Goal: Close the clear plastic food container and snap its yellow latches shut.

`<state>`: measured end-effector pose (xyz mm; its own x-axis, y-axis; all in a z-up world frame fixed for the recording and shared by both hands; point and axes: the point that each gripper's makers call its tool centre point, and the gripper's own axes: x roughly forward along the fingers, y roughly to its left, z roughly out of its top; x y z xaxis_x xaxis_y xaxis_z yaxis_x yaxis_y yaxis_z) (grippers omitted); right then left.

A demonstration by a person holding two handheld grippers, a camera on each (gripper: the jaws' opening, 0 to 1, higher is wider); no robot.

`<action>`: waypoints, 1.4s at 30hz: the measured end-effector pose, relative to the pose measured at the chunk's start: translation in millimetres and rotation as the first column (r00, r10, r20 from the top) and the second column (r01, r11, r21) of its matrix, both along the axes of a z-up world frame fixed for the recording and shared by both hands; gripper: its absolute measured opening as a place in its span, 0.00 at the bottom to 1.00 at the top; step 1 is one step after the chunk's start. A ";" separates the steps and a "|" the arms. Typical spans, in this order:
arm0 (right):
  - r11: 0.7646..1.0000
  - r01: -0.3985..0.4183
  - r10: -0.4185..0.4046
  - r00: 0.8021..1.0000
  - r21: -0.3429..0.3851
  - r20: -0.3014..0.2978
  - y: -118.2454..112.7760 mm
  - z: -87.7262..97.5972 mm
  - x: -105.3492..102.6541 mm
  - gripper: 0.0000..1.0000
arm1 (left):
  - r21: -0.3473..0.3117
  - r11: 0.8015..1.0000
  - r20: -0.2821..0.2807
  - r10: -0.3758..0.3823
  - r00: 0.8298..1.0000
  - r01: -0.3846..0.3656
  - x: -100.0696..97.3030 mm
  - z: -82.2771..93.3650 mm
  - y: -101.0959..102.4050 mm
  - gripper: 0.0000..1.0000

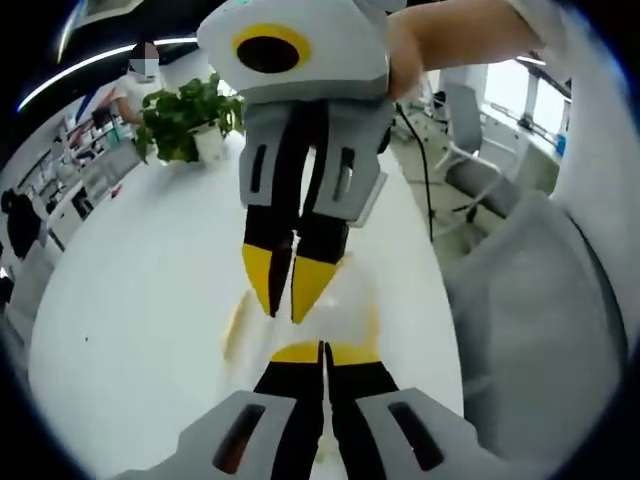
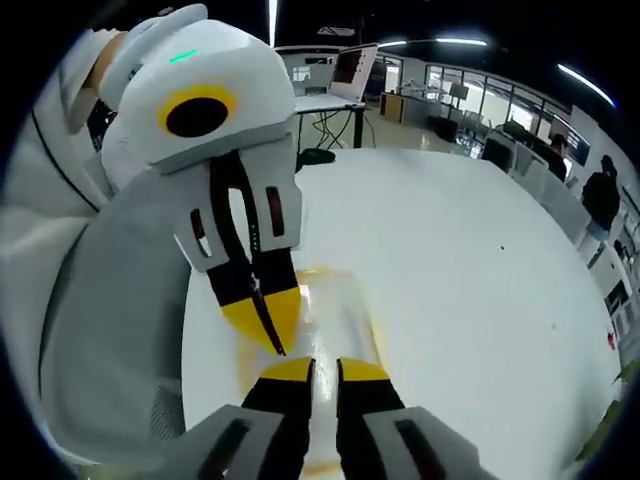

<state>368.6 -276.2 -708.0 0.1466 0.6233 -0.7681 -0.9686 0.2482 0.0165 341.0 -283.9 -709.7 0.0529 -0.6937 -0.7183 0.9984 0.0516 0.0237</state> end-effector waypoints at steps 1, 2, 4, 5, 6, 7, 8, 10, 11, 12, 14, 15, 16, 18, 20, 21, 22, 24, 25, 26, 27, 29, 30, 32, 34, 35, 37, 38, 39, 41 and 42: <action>1.000 -0.009 0.009 1.000 -0.010 0.011 -0.4 -1.3 1.5 0.07 | 0.000 1.000 -0.001 -0.014 1.000 0.014 -2.9 -1.5 -1.4 0.00; 1.000 -0.016 0.016 1.000 -0.014 0.015 -0.3 -1.8 2.2 0.06 | 0.003 1.000 -0.001 -0.015 1.000 0.015 -3.9 -2.4 -1.9 0.00; 1.000 -0.025 0.026 1.000 -0.012 0.013 1.2 -2.4 3.7 0.02 | 0.005 1.000 -0.002 -0.021 1.000 0.021 -6.1 -5.0 -2.5 0.00; 0.999 -0.032 0.032 0.999 -0.014 0.019 2.2 -2.5 5.0 0.01 | 0.004 1.000 -0.001 -0.026 1.000 0.026 -7.0 -5.0 -2.8 0.00; 0.999 -0.034 0.034 0.999 -0.014 0.022 2.8 -2.4 6.1 0.02 | 0.002 1.000 -0.005 -0.028 1.000 0.028 -7.8 -5.1 -3.1 0.00; 0.999 -0.031 0.031 0.999 -0.014 0.019 3.8 -2.9 7.8 0.03 | 0.003 1.000 -0.003 -0.030 1.000 0.030 -8.0 -5.6 -2.9 0.00; 0.999 -0.032 0.032 0.999 -0.016 0.017 4.4 -3.6 8.0 0.04 | 0.003 1.000 -0.007 -0.030 1.000 0.030 -8.3 -6.1 -2.8 0.00; 0.999 -0.040 0.040 0.999 -0.026 0.023 4.7 -5.8 9.6 0.05 | 0.000 1.000 -0.009 -0.029 1.000 0.029 -8.2 -6.3 -2.7 0.00; 0.999 -0.040 0.041 0.999 -0.029 0.020 4.7 -6.7 10.1 0.05 | 0.000 1.000 -0.010 -0.025 1.000 0.025 -7.8 -6.4 -2.3 0.00; 0.999 -0.041 0.042 0.999 -0.032 0.020 4.7 -7.5 10.5 0.06 | -0.001 1.000 -0.009 -0.024 1.000 0.024 -7.7 -6.4 -2.2 0.00; 0.999 -0.036 0.036 0.999 -0.034 0.002 4.7 -8.9 10.3 0.04 | -0.009 1.000 -0.022 -0.019 1.000 0.019 -9.5 -5.9 -2.4 0.00; 0.999 -0.039 0.039 0.999 -0.035 0.004 4.9 -9.1 10.6 0.02 | -0.010 1.000 -0.019 -0.023 1.000 0.023 -10.5 -5.7 -2.2 0.00; 0.998 -0.040 0.040 0.999 -0.039 0.010 4.8 -9.6 11.6 0.04 | -0.006 1.000 -0.015 -0.026 1.000 0.026 -11.1 -6.2 -1.9 0.00; 0.998 -0.041 0.042 0.999 -0.050 0.015 4.1 -11.7 14.5 0.09 | -0.002 0.999 -0.008 -0.037 0.999 0.037 -13.9 -7.2 -1.8 0.00; 0.998 -0.040 0.041 0.999 -0.055 0.013 3.5 -12.3 17.2 0.10 | -0.002 0.999 -0.004 -0.046 0.999 0.046 -17.3 -8.1 -2.9 0.00; 0.998 -0.038 0.038 0.999 -0.057 0.012 3.2 -12.5 18.8 0.11 | -0.003 0.999 -0.006 -0.048 0.999 0.047 -18.5 -8.4 -3.5 0.00; 0.998 -0.036 0.037 0.999 -0.058 0.012 3.1 -12.5 19.3 0.13 | -0.006 0.999 -0.011 -0.050 0.999 0.050 -20.3 -8.9 -4.2 0.00; 0.998 -0.034 0.034 0.999 -0.061 0.009 2.5 -12.7 21.1 0.15 | -0.005 0.998 -0.006 -0.058 0.998 0.058 -22.6 -9.7 -5.0 0.00; 0.997 -0.033 0.033 0.999 -0.065 0.005 2.2 -13.1 21.2 0.16 | -0.001 0.998 0.000 -0.063 0.998 0.063 -23.3 -9.8 -5.2 0.00; 0.997 -0.033 0.033 0.999 -0.072 0.004 1.0 -13.6 21.5 0.15 | -0.001 0.998 0.002 -0.065 0.998 0.065 -23.1 -9.6 -5.4 0.00; 0.996 -0.034 0.035 0.999 -0.078 0.005 0.2 -14.1 21.9 0.16 | 0.000 0.998 0.001 -0.065 0.998 0.065 -22.9 -9.7 -5.4 0.01; 0.995 -0.034 0.035 0.999 -0.091 0.015 -1.6 -15.0 24.9 0.20 | 0.021 0.997 0.023 -0.081 0.996 0.080 -22.6 -11.4 -3.8 0.03; 0.995 -0.032 0.033 0.999 -0.094 0.013 -2.3 -15.3 26.0 0.22 | 0.027 0.995 0.045 -0.097 0.994 0.096 -22.1 -11.5 -3.4 0.04; 0.995 -0.036 0.036 0.999 -0.091 0.000 -2.1 -15.5 27.0 0.22 | 0.014 0.997 0.030 -0.075 0.997 0.075 -21.5 -10.7 -3.5 0.07; 0.995 -0.044 0.043 0.999 -0.094 -0.012 -2.0 -15.9 27.3 0.23 | 0.014 0.997 0.037 -0.080 0.996 0.080 -22.3 -9.5 -2.4 0.09; 0.994 -0.048 0.047 0.999 -0.097 -0.018 -1.8 -16.4 27.6 0.24 | 0.019 0.996 0.037 -0.083 0.996 0.083 -22.7 -10.2 -1.9 0.09; 0.993 -0.055 0.054 0.998 -0.100 -0.019 -1.3 -16.8 28.9 0.24 | 0.033 0.996 0.033 -0.082 0.996 0.081 -23.4 -11.9 -0.4 0.13; 0.992 -0.065 0.064 0.998 -0.111 -0.016 -1.3 -17.3 30.2 0.23 | 0.039 0.996 0.030 -0.081 0.996 0.080 -24.2 -13.3 0.1 0.15; 0.990 -0.070 0.068 0.997 -0.122 -0.020 -2.0 -18.3 31.2 0.24 | 0.036 0.996 0.036 -0.086 0.996 0.085 -24.8 -12.9 -0.2 0.16; 0.989 -0.091 0.085 0.995 -0.118 -0.056 0.1 -18.9 28.5 0.29 | 0.048 0.995 0.056 -0.087 0.995 0.084 -24.1 -14.0 0.3 0.20; 0.985 -0.119 0.111 0.991 -0.123 -0.070 0.6 -19.7 26.2 0.30 | 0.049 0.995 0.058 -0.089 0.994 0.086 -24.8 -14.2 0.3 0.21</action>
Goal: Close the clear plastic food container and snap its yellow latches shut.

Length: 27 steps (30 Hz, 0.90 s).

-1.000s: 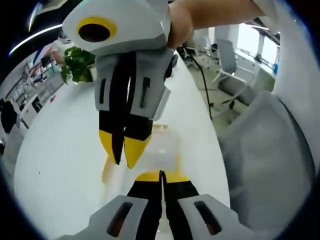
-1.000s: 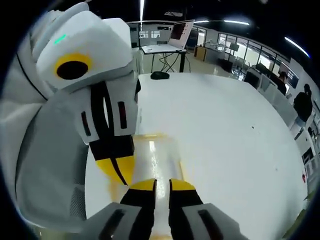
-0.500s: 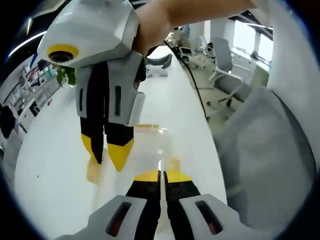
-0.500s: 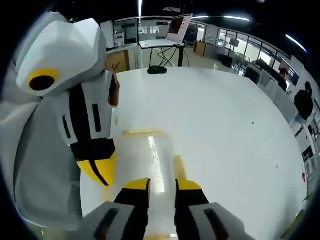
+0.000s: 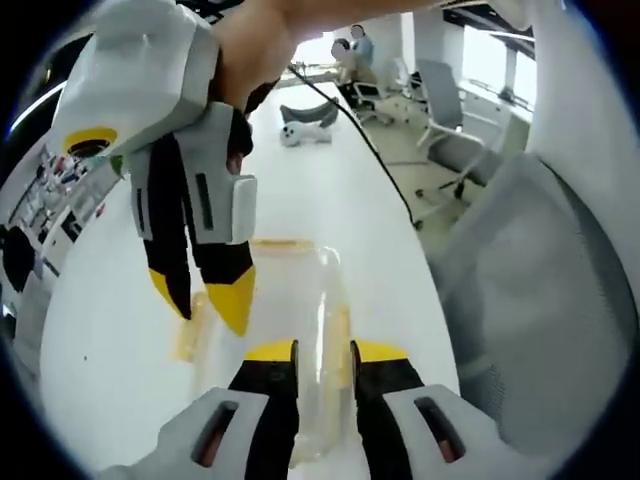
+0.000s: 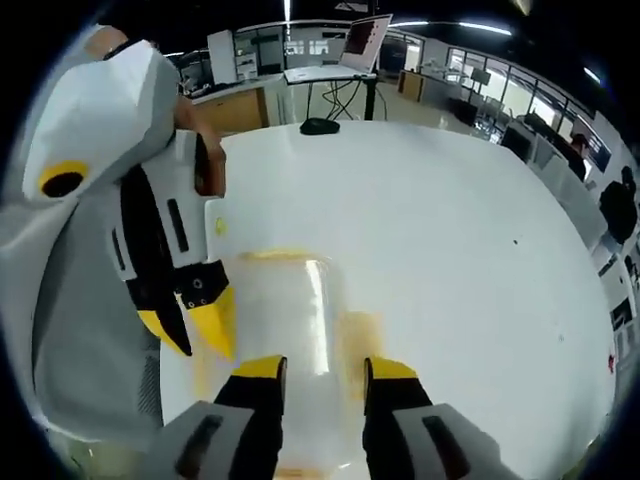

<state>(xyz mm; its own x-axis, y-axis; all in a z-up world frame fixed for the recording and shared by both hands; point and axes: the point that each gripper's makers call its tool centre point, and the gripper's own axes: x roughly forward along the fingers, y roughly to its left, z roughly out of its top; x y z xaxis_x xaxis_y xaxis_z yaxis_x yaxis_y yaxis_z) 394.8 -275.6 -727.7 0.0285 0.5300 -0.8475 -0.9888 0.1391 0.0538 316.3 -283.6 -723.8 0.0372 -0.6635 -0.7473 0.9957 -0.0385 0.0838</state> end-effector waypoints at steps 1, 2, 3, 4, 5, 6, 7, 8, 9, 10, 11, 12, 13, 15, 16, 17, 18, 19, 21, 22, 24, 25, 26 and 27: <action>1.000 -0.010 0.010 1.000 -0.010 -0.005 -0.3 -1.1 -0.3 0.32 | 0.001 1.000 0.003 -0.001 1.000 0.001 -0.3 -0.1 -0.1 0.22; 0.999 -0.029 0.029 0.999 -0.025 -0.014 -0.4 -2.8 -1.1 0.34 | 0.001 1.000 0.005 -0.004 1.000 0.004 -1.1 -0.3 0.1 0.23; 0.998 -0.043 0.042 0.999 -0.040 -0.028 -1.1 -3.9 -3.2 0.34 | 0.002 1.000 0.009 -0.005 1.000 0.005 -1.2 -0.4 0.1 0.23; 0.998 -0.051 0.049 0.998 -0.037 -0.045 1.1 -3.1 -4.6 0.32 | 0.002 1.000 0.012 -0.004 1.000 0.004 -1.1 -0.5 0.3 0.23; 0.997 -0.061 0.059 0.997 -0.049 -0.040 0.8 -3.0 -3.5 0.32 | 0.001 1.000 0.016 -0.004 1.000 0.004 -1.1 -0.5 0.1 0.24; 0.996 -0.071 0.070 0.997 -0.055 -0.030 1.3 -2.9 -2.0 0.34 | 0.003 1.000 0.022 -0.007 1.000 0.007 -1.0 -1.2 0.3 0.24; 0.994 -0.082 0.081 0.996 -0.066 -0.027 1.6 -2.9 -0.8 0.35 | 0.003 1.000 0.026 -0.010 1.000 0.010 -1.0 -1.2 0.2 0.24; 0.994 -0.087 0.084 0.996 -0.072 -0.033 1.6 -3.2 -0.7 0.36 | 0.004 1.000 0.026 -0.008 1.000 0.008 -0.7 -1.1 0.3 0.24; 0.992 -0.094 0.091 0.995 -0.083 -0.037 1.3 -3.6 0.1 0.36 | 0.006 1.000 0.029 -0.011 1.000 0.011 -0.8 -0.9 0.2 0.24; 0.991 -0.098 0.096 0.995 -0.086 -0.035 1.8 -3.6 1.2 0.37 | 0.008 1.000 0.032 -0.013 0.999 0.013 -0.8 -0.8 0.0 0.25; 0.991 -0.102 0.099 0.994 -0.091 -0.037 1.8 -3.9 1.7 0.38 | 0.018 1.000 0.052 -0.009 0.999 0.008 1.7 -1.5 1.0 0.26; 0.990 -0.104 0.100 0.994 -0.095 -0.043 1.5 -4.3 2.0 0.39 | 0.028 1.000 0.069 -0.012 0.998 0.010 3.3 -2.7 1.8 0.27; 0.989 -0.105 0.100 0.993 -0.099 -0.054 1.3 -4.4 1.9 0.39 | 0.030 0.999 0.083 -0.019 0.996 0.017 3.7 -3.4 1.5 0.28; 0.988 -0.116 0.110 0.992 -0.098 -0.067 1.9 -4.8 0.2 0.38 | 0.052 0.998 0.130 -0.033 0.991 0.026 7.0 -4.3 3.3 0.30; 0.987 -0.125 0.117 0.990 -0.100 -0.083 1.9 -5.3 -1.2 0.37 | 0.064 0.997 0.158 -0.043 0.987 0.033 7.6 -5.8 3.9 0.31; 0.987 -0.125 0.114 0.988 -0.103 -0.104 1.7 -5.5 -2.9 0.35 | 0.062 0.998 0.160 -0.029 0.987 0.019 7.8 -6.8 3.7 0.32; 0.987 -0.116 0.099 0.984 -0.111 -0.151 0.8 -6.3 -8.0 0.36 | 0.071 0.997 0.180 -0.027 0.983 0.014 9.7 -7.9 4.4 0.34; 0.986 -0.122 0.104 0.983 -0.117 -0.150 1.0 -8.2 -7.4 0.40 | 0.068 0.998 0.182 -0.028 0.983 0.016 9.3 -8.3 3.8 0.35; 0.983 -0.138 0.116 0.979 -0.122 -0.168 1.6 -10.4 -12.8 0.45 | 0.070 0.998 0.194 -0.025 0.981 0.012 10.0 -8.4 3.0 0.36; 0.982 -0.138 0.115 0.978 -0.126 -0.172 1.4 -10.3 -13.8 0.45 | 0.068 0.998 0.202 -0.028 0.979 0.014 10.3 -7.9 2.5 0.36; 0.980 -0.158 0.136 0.976 -0.125 -0.170 2.2 -9.9 -14.5 0.45 | 0.061 0.998 0.207 -0.026 0.978 0.013 9.9 -7.4 0.5 0.37; 0.979 -0.160 0.137 0.975 -0.126 -0.175 2.3 -10.1 -14.3 0.45 | 0.060 0.998 0.200 -0.021 0.980 0.009 9.5 -8.8 0.4 0.37; 0.978 -0.162 0.138 0.975 -0.129 -0.177 2.1 -10.2 -14.1 0.46 | 0.060 0.998 0.201 -0.020 0.979 0.008 9.5 -9.8 0.4 0.37; 0.978 -0.164 0.139 0.974 -0.130 -0.180 2.1 -10.3 -14.2 0.46 | 0.057 0.998 0.210 -0.025 0.977 0.013 10.0 -10.0 -0.6 0.38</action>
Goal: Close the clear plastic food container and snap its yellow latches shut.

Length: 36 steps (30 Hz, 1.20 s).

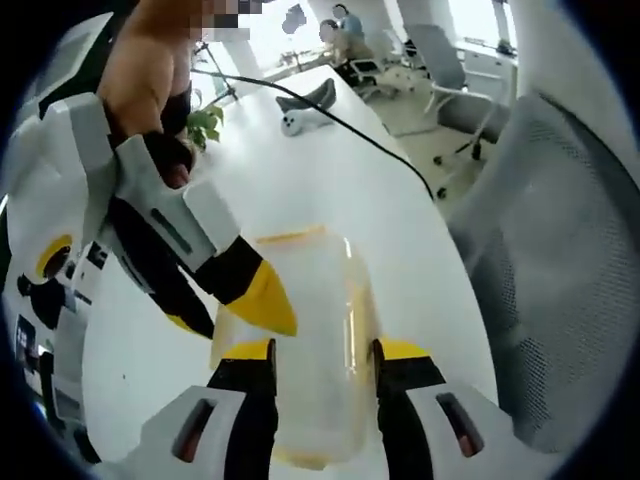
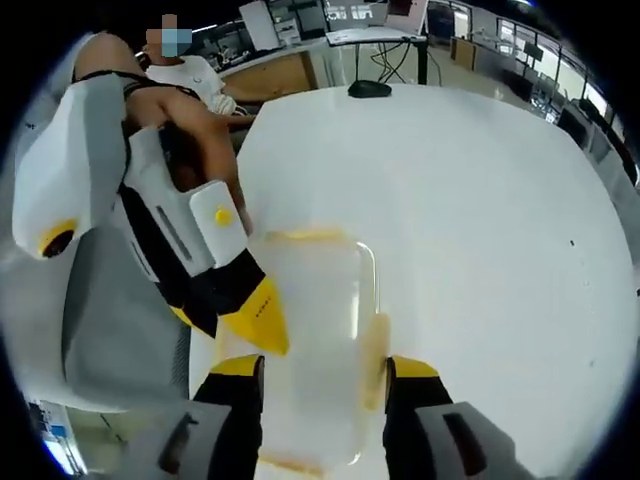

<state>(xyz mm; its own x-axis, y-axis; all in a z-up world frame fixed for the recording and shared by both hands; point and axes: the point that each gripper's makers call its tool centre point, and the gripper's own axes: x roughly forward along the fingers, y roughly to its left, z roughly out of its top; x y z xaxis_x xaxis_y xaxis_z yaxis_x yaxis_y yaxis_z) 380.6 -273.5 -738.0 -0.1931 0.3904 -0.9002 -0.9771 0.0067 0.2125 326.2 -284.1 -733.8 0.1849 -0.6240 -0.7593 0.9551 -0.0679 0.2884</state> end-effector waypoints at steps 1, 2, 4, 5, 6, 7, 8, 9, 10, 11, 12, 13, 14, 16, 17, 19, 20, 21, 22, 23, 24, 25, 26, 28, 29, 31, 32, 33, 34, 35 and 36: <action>1.000 0.002 -0.002 1.000 -0.006 -0.008 0.3 -0.9 1.2 0.46 | 0.002 1.000 0.009 0.000 1.000 0.000 0.2 -0.5 -0.4 0.38; 1.000 0.004 -0.004 1.000 -0.013 -0.013 0.7 -1.2 0.8 0.46 | 0.001 1.000 0.011 0.004 1.000 -0.004 0.3 -0.5 -0.7 0.38; 1.000 -0.002 0.002 1.000 -0.018 -0.017 0.6 -1.4 0.2 0.46 | 0.004 1.000 0.019 0.000 1.000 0.000 -0.5 -1.7 -1.2 0.39; 1.000 -0.003 0.003 1.000 -0.020 -0.020 0.6 -1.8 0.2 0.46 | 0.011 1.000 0.030 -0.009 1.000 0.008 -0.8 -2.6 -1.2 0.40; 1.000 -0.001 0.001 1.000 -0.025 -0.026 0.5 -2.3 0.6 0.46 | 0.015 1.000 0.038 -0.011 0.999 0.010 -0.7 -3.2 -1.4 0.41; 1.000 -0.002 0.001 1.000 -0.029 -0.029 0.3 -2.6 0.6 0.46 | 0.017 1.000 0.044 -0.011 0.999 0.010 -0.5 -3.9 -1.9 0.41; 1.000 -0.002 0.001 1.000 -0.031 -0.030 0.2 -2.8 0.6 0.47 | 0.018 1.000 0.049 -0.011 0.999 0.010 -0.1 -4.1 -2.1 0.40; 0.999 0.004 -0.006 0.999 -0.039 -0.037 0.1 -3.6 1.2 0.47 | 0.020 1.000 0.062 -0.015 0.998 0.014 1.9 -3.2 -1.9 0.40; 0.999 0.005 -0.006 0.999 -0.041 -0.038 0.0 -3.6 1.1 0.47 | 0.016 1.000 0.055 -0.003 0.998 0.002 1.9 -3.3 -2.0 0.40; 0.999 -0.001 -0.001 0.999 -0.042 -0.037 0.0 -3.2 0.2 0.47 | 0.011 1.000 0.050 0.005 0.999 -0.005 1.8 -3.1 -2.3 0.40; 0.999 -0.003 0.001 0.999 -0.042 -0.036 0.1 -3.2 0.1 0.47 | 0.011 1.000 0.051 0.003 0.999 -0.004 1.8 -3.2 -2.1 0.40; 0.999 -0.004 0.003 0.999 -0.043 -0.036 0.1 -3.5 0.1 0.47 | 0.012 1.000 0.059 -0.004 0.998 0.003 1.6 -3.8 -1.7 0.40; 0.999 -0.006 0.005 0.999 -0.043 -0.036 0.2 -3.6 0.2 0.47 | 0.022 1.000 0.077 -0.017 0.997 0.016 1.3 -4.8 -1.3 0.40; 0.999 -0.007 0.005 0.999 -0.044 -0.042 0.4 -3.8 0.3 0.47 | 0.034 0.999 0.099 -0.027 0.995 0.024 0.5 -6.3 -2.0 0.41; 0.999 -0.008 0.006 0.999 -0.045 -0.042 0.5 -4.0 0.3 0.47 | 0.040 0.999 0.108 -0.025 0.994 0.021 1.5 -6.6 -2.1 0.41; 0.999 -0.010 0.008 0.999 -0.047 -0.048 0.4 -4.4 0.2 0.47 | 0.045 0.999 0.110 -0.025 0.994 0.020 1.8 -6.8 -3.2 0.42; 0.999 -0.015 0.013 0.999 -0.046 -0.048 0.4 -4.2 0.0 0.47 | 0.042 0.999 0.104 -0.018 0.994 0.014 2.5 -6.0 -2.9 0.42; 0.999 -0.013 0.011 0.999 -0.047 -0.049 0.4 -4.0 0.0 0.47 | 0.033 0.999 0.092 -0.008 0.996 0.005 3.1 -5.1 -3.2 0.41; 0.999 -0.015 0.013 0.999 -0.048 -0.049 0.5 -4.3 0.2 0.47 | 0.029 1.000 0.080 0.000 0.997 -0.002 3.4 -4.4 -3.2 0.41; 0.999 -0.018 0.016 0.999 -0.048 -0.047 0.7 -4.4 0.3 0.47 | 0.033 0.999 0.078 -0.004 0.997 0.002 3.6 -4.1 -3.1 0.41; 0.999 -0.020 0.018 0.999 -0.047 -0.047 1.0 -4.3 0.0 0.47 | 0.036 0.999 0.077 -0.005 0.997 0.002 3.8 -4.2 -2.9 0.41; 0.999 -0.026 0.024 0.999 -0.047 -0.043 1.5 -4.1 -0.5 0.47 | 0.040 0.999 0.072 -0.005 0.997 0.002 3.5 -4.4 -2.7 0.40; 0.998 -0.034 0.032 0.999 -0.047 -0.039 1.6 -4.0 -0.5 0.47 | 0.043 0.999 0.070 -0.005 0.998 0.002 3.6 -4.3 -2.7 0.40; 0.998 -0.035 0.033 0.999 -0.055 -0.039 1.8 -4.4 -0.2 0.47 | 0.050 0.999 0.057 0.004 0.998 -0.007 4.6 -3.9 -3.0 0.39; 0.998 -0.036 0.034 0.999 -0.058 -0.038 1.7 -4.5 -0.1 0.47 | 0.053 0.999 0.052 0.007 0.999 -0.010 4.9 -3.8 -3.0 0.39; 0.997 -0.029 0.026 0.999 -0.065 -0.046 1.5 -5.1 0.0 0.46 | 0.059 0.998 0.038 0.012 0.999 -0.014 5.4 -3.2 -2.8 0.38; 0.997 -0.034 0.031 0.998 -0.067 -0.050 1.6 -5.5 -0.4 0.46 | 0.061 0.998 0.030 0.017 0.999 -0.019 5.5 -3.4 -2.6 0.38; 0.997 -0.032 0.028 0.998 -0.069 -0.054 1.7 -5.9 -0.4 0.45 | 0.063 0.998 0.029 0.017 0.999 -0.019 5.4 -3.7 -2.4 0.37; 0.997 -0.029 0.025 0.998 -0.072 -0.058 1.7 -6.2 -0.6 0.45 | 0.065 0.998 0.027 0.020 0.999 -0.021 5.5 -3.8 -2.4 0.37; 0.996 -0.036 0.032 0.998 -0.077 -0.056 1.8 -6.5 -0.9 0.45 | 0.067 0.997 0.023 0.026 0.999 -0.027 5.7 -3.9 -2.4 0.36; 0.996 -0.038 0.033 0.998 -0.082 -0.055 2.0 -6.6 -1.3 0.45 | 0.072 0.997 0.020 0.030 0.999 -0.032 5.9 -4.3 -2.4 0.36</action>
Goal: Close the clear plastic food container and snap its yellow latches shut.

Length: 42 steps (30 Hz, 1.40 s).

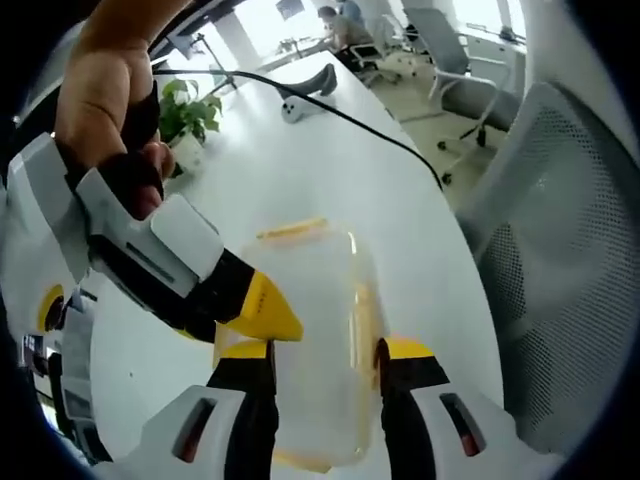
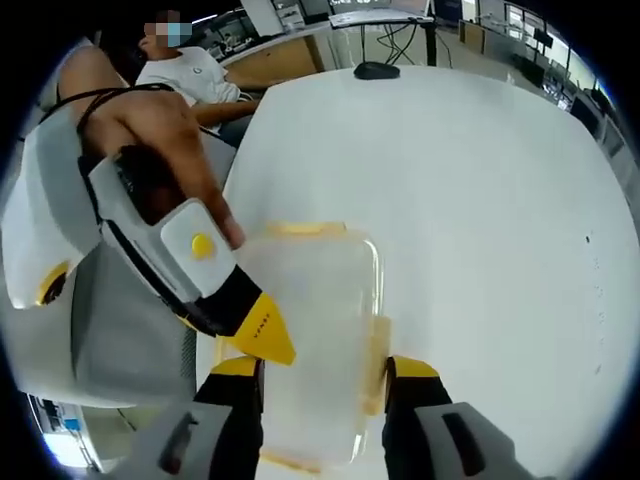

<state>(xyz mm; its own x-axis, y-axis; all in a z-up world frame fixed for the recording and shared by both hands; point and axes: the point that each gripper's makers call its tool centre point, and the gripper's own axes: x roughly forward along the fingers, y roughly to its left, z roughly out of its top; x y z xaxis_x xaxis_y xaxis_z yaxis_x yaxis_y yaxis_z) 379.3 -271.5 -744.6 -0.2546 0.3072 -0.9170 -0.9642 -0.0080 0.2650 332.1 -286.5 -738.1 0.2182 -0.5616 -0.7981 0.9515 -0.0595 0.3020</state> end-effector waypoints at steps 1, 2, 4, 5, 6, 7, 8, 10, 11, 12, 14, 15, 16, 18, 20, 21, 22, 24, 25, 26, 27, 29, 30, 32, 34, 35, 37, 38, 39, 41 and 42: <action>1.000 -0.002 0.002 1.000 -0.006 0.001 0.0 -0.2 -0.2 0.44 | 0.002 1.000 -0.005 0.006 1.000 -0.006 0.1 0.0 0.2 0.35; 1.000 -0.002 0.002 1.000 -0.010 0.002 0.0 -0.2 -0.3 0.44 | 0.000 1.000 -0.010 0.009 1.000 -0.009 0.2 0.2 0.6 0.35; 1.000 0.001 -0.001 1.000 -0.017 0.001 -0.2 -0.8 -0.3 0.43 | 0.001 1.000 -0.012 0.015 1.000 -0.015 0.4 -0.2 0.8 0.34; 1.000 0.001 -0.001 1.000 -0.017 0.002 -0.9 -0.8 0.5 0.43 | -0.001 1.000 -0.021 0.031 0.999 -0.032 1.5 0.1 0.6 0.33; 1.000 0.008 -0.009 1.000 -0.015 -0.006 -1.1 -1.3 0.8 0.42 | 0.001 0.999 -0.027 0.046 0.999 -0.046 1.6 0.2 0.3 0.33; 1.000 0.008 -0.008 1.000 -0.018 -0.005 -0.9 -1.2 0.2 0.42 | 0.017 0.999 -0.028 0.051 0.998 -0.051 0.4 -0.3 -0.1 0.32; 1.000 0.005 -0.005 1.000 -0.023 -0.004 -1.1 -1.0 -0.7 0.42 | 0.027 0.998 -0.025 0.052 0.998 -0.052 1.4 -0.1 0.1 0.32; 1.000 0.000 0.000 1.000 -0.029 -0.009 -1.5 -1.0 -1.3 0.41 | 0.028 0.998 -0.028 0.054 0.998 -0.053 1.5 0.0 0.9 0.31; 0.998 0.014 -0.016 0.999 -0.060 -0.035 -4.3 -1.5 -4.0 0.40 | 0.023 0.999 -0.041 0.048 0.998 -0.047 0.9 -0.5 -0.6 0.30; 0.999 0.002 -0.003 1.000 -0.050 -0.022 -1.4 -1.0 -0.1 0.39 | 0.024 0.998 -0.046 0.059 0.997 -0.058 0.3 -0.3 -0.1 0.30; 0.999 -0.008 0.007 1.000 -0.046 -0.018 -0.9 -1.0 0.0 0.39 | 0.036 0.997 -0.044 0.063 0.997 -0.062 0.0 0.0 -0.7 0.29; 0.999 -0.007 0.006 1.000 -0.046 -0.019 -1.3 -0.9 0.2 0.39 | 0.038 0.997 -0.043 0.064 0.997 -0.062 0.2 0.1 -0.8 0.29; 0.999 -0.011 0.010 1.000 -0.047 -0.015 -1.3 -1.0 -0.3 0.39 | 0.051 0.996 -0.047 0.077 0.996 -0.075 1.4 -0.7 -0.7 0.29; 0.999 -0.005 0.004 1.000 -0.051 -0.015 -1.1 -0.8 -0.3 0.38 | 0.047 0.995 -0.047 0.085 0.995 -0.083 2.2 -1.4 -0.6 0.26; 0.997 0.002 -0.003 1.000 -0.072 -0.016 -3.0 -1.6 -0.3 0.38 | 0.048 0.995 -0.067 0.090 0.994 -0.087 -6.6 -5.7 -0.2 0.26; 0.997 -0.005 0.004 1.000 -0.073 -0.017 -2.9 -2.7 -0.5 0.38 | 0.029 0.996 -0.066 0.089 0.994 -0.087 -3.5 -5.3 -0.4 0.26; 0.997 -0.007 0.006 1.000 -0.072 -0.018 -3.2 -2.7 -0.9 0.39 | 0.032 0.996 -0.065 0.086 0.994 -0.084 -0.7 -4.7 -0.4 0.27; 0.997 -0.013 0.012 1.000 -0.072 -0.019 -3.1 -2.4 -1.5 0.39 | 0.043 0.996 -0.055 0.077 0.996 -0.074 1.6 -5.0 -0.1 0.27; 0.997 -0.012 0.011 1.000 -0.071 -0.019 -2.6 -2.4 -1.4 0.39 | 0.044 0.996 -0.058 0.075 0.996 -0.073 2.8 -4.9 0.0 0.28; 0.997 -0.009 0.008 1.000 -0.071 -0.019 -3.0 -2.4 -1.4 0.39 | 0.048 0.997 -0.058 0.068 0.996 -0.065 4.6 -5.2 0.3 0.28; 0.997 -0.012 0.011 1.000 -0.073 -0.017 -2.0 -2.3 -2.1 0.39 | 0.051 0.997 -0.054 0.065 0.996 -0.063 3.7 -5.2 0.0 0.28; 0.997 -0.011 0.010 1.000 -0.080 -0.014 -1.1 -2.3 -2.1 0.40 | 0.047 0.997 -0.052 0.059 0.997 -0.057 4.8 -4.9 1.2 0.29; 0.997 -0.013 0.012 1.000 -0.079 -0.016 -2.1 -2.1 -1.8 0.40 | 0.051 0.997 -0.055 0.063 0.996 -0.060 6.8 -4.7 1.3 0.29; 0.997 -0.016 0.014 1.000 -0.073 -0.019 -2.2 -1.9 -1.6 0.40 | 0.058 0.997 -0.036 0.046 0.998 -0.044 7.2 -4.5 1.6 0.30; 0.997 -0.017 0.016 1.000 -0.072 -0.017 -0.9 -1.5 -2.5 0.41 | 0.056 0.997 -0.038 0.048 0.998 -0.045 6.6 -3.8 1.4 0.31; 0.997 -0.017 0.016 1.000 -0.070 -0.017 -1.3 -1.3 -2.1 0.41 | 0.059 0.997 -0.039 0.044 0.998 -0.042 7.0 -3.0 1.3 0.31; 0.998 -0.010 0.008 1.000 -0.065 -0.018 -1.3 -0.5 -2.2 0.42 | 0.054 0.998 -0.038 0.033 0.999 -0.031 6.9 -2.1 1.8 0.32; 0.998 -0.010 0.009 1.000 -0.064 -0.018 -1.1 -0.2 -2.4 0.42 | 0.054 0.998 -0.035 0.018 0.999 -0.016 7.8 -1.8 2.1 0.33; 0.998 -0.005 0.004 1.000 -0.066 -0.018 -0.7 0.0 -1.8 0.42 | 0.049 0.999 -0.034 0.012 0.999 -0.010 8.9 -1.4 2.8 0.33; 0.998 -0.004 0.003 1.000 -0.066 -0.015 -0.5 0.4 -2.2 0.42 | 0.042 0.999 -0.038 -0.011 0.999 0.013 6.2 -0.2 2.0 0.34; 0.998 -0.002 0.002 1.000 -0.064 -0.014 -0.8 0.4 -1.8 0.42 | 0.039 0.999 -0.046 -0.011 0.999 0.013 9.5 0.2 2.6 0.34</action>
